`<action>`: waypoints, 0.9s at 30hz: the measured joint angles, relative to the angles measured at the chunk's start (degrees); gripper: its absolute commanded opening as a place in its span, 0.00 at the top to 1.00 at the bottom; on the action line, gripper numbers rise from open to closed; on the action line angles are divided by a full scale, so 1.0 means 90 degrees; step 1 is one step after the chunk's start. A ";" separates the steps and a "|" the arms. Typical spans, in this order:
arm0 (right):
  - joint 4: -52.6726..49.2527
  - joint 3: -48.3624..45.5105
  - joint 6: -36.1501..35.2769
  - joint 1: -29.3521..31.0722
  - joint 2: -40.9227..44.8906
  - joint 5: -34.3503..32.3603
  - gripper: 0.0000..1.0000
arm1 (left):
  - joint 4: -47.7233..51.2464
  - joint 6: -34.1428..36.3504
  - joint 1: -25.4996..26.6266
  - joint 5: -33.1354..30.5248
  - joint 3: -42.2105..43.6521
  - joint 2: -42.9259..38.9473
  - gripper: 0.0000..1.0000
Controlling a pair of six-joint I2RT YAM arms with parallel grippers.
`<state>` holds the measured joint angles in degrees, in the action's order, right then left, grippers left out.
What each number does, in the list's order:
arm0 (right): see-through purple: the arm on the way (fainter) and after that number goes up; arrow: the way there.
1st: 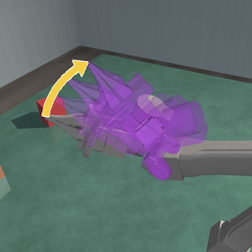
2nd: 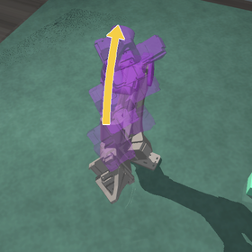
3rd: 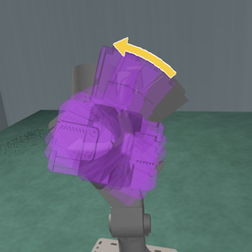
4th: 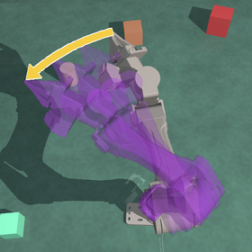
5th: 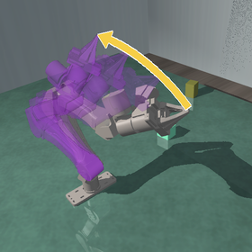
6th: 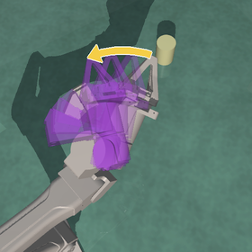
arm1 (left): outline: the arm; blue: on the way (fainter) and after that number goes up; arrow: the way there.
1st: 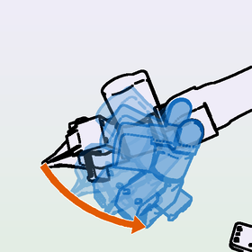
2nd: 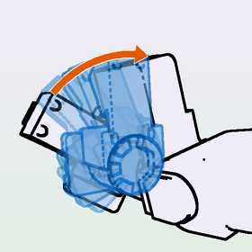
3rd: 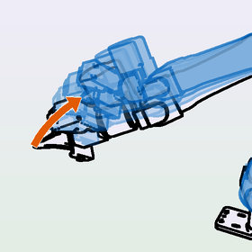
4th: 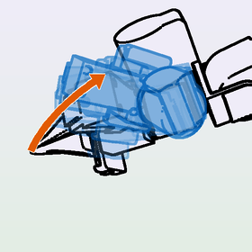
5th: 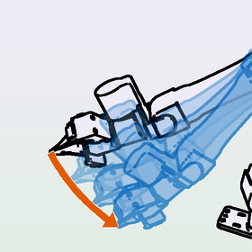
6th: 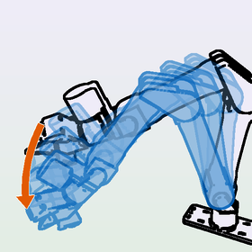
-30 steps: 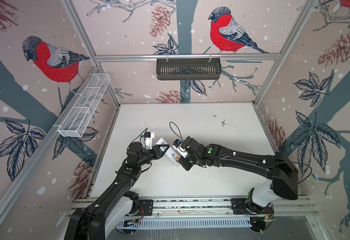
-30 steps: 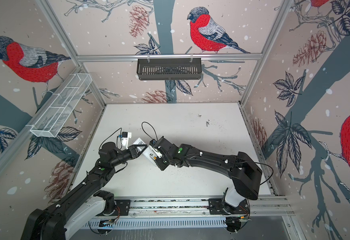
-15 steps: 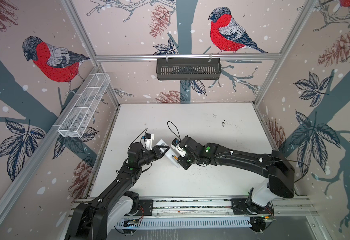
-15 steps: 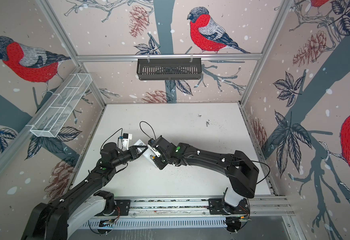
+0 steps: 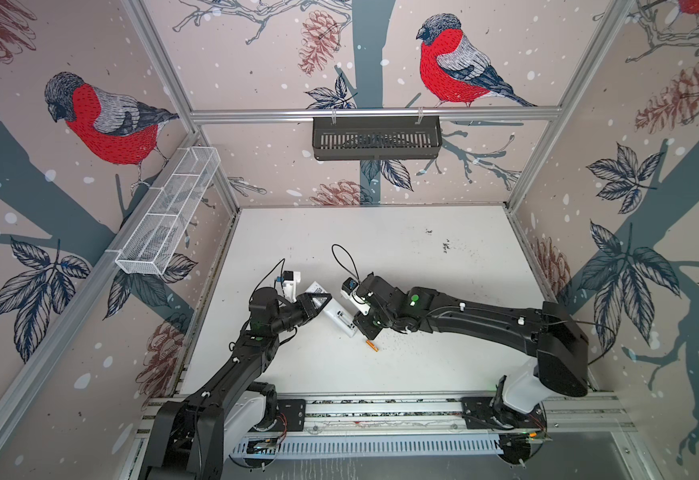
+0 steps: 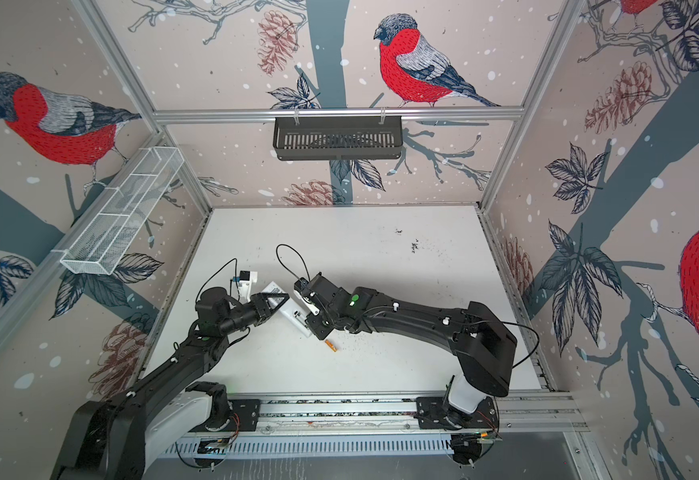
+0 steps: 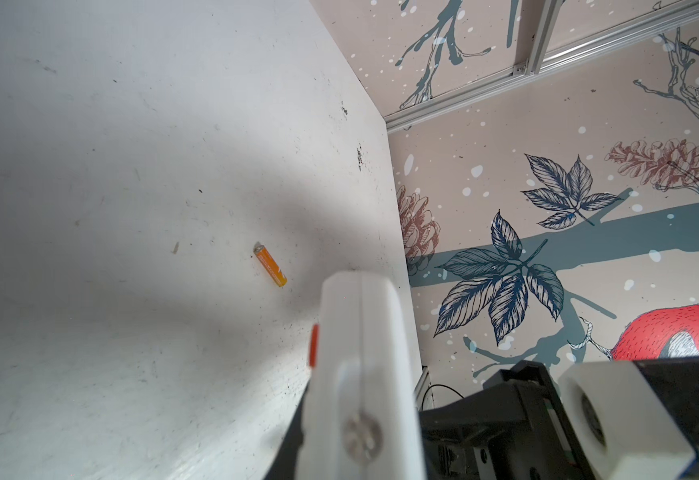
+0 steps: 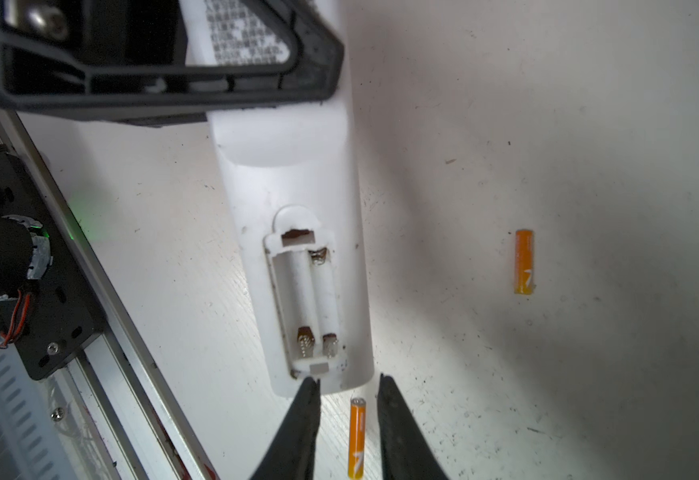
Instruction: Load the batteries into the remote control
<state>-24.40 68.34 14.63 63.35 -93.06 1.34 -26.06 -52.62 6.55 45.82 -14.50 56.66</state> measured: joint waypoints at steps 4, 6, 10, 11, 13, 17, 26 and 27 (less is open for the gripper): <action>0.0000 -0.0141 0.0051 -0.0265 0.0010 -0.0053 0.65 | 0.0546 0.0277 -0.0175 -0.0182 -0.0153 -0.0194 1.00; -0.0032 -0.0381 0.0211 -0.0537 0.0041 -0.0100 0.60 | 0.0979 0.0554 -0.0214 -0.0452 -0.0301 -0.0350 1.00; -0.0231 -0.1168 0.0376 -0.0614 0.0537 -0.0206 0.52 | 0.1525 0.0911 -0.0223 -0.0850 -0.0454 -0.0578 1.00; -0.0260 -0.1416 0.0415 -0.0556 0.0729 -0.0163 0.50 | 0.1620 0.0981 -0.0223 -0.0940 -0.0459 -0.0600 1.00; -0.0374 -0.1848 0.0561 -0.0418 0.1061 -0.0148 0.46 | 0.1756 0.1066 -0.0223 -0.1008 -0.0459 -0.0600 1.00; -0.0576 -0.2395 0.0879 0.0024 0.1423 0.0049 0.45 | 0.1807 0.1127 -0.0231 -0.1078 -0.0459 -0.0515 1.00; -0.0381 -0.2324 0.1231 0.0457 0.0787 0.0138 0.52 | 0.1809 0.1171 -0.0231 -0.1093 -0.0459 -0.0520 1.00; -0.0374 -0.2280 0.1231 0.0491 0.0687 0.0131 0.53 | 0.1807 0.1173 -0.0233 -0.1095 -0.0459 -0.0554 1.00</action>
<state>-27.77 47.81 25.71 67.77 -86.87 2.52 -9.80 -42.06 4.45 35.97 -18.63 51.68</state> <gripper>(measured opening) 0.481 0.211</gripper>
